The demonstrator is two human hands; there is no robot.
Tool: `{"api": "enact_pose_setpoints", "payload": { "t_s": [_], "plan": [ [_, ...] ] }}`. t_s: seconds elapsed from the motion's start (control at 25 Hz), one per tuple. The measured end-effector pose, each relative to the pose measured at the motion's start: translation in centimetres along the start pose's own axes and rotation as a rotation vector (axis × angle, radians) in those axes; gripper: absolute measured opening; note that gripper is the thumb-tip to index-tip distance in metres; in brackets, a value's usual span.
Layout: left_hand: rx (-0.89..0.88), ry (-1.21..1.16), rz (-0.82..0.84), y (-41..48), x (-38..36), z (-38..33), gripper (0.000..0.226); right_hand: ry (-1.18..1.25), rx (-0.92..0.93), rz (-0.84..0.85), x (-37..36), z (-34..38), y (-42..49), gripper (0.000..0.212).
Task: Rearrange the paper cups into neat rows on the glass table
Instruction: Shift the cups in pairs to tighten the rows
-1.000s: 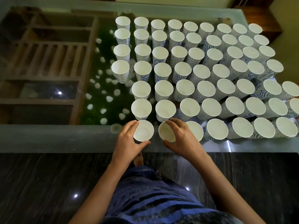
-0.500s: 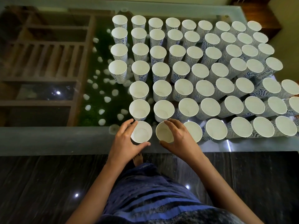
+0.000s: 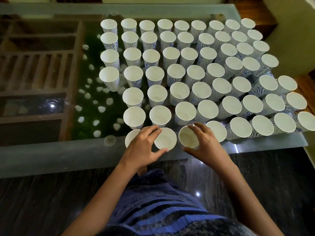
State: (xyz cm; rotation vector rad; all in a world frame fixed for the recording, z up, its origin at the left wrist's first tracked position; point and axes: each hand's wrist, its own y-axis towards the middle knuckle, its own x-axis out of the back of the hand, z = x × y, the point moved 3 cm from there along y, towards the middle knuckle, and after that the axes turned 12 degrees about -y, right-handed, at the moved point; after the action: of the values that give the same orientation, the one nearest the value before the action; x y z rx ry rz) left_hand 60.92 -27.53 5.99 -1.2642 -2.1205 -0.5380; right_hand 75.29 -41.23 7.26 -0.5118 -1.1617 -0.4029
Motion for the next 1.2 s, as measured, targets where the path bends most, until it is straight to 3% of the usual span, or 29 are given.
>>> {"api": "enact_pose_setpoints", "payload": {
  "t_s": [0.2, 0.8, 1.2],
  "plan": [
    [-0.005, 0.008, 0.062, 1.2, -1.0, -0.4, 0.068, -0.023, 0.014, 0.034, -0.4, -0.5, 0.6, 0.077],
    [0.009, -0.001, 0.03, 1.3, -1.3, 0.1, 0.063, -0.03, 0.027, 0.031, -0.2, -0.7, 0.8, 0.073],
    [0.011, -0.041, -0.11, 2.4, 1.2, 0.6, 0.048, 0.044, 0.04, -0.036, 1.2, 1.1, 2.8, 0.064]
  ]
}}
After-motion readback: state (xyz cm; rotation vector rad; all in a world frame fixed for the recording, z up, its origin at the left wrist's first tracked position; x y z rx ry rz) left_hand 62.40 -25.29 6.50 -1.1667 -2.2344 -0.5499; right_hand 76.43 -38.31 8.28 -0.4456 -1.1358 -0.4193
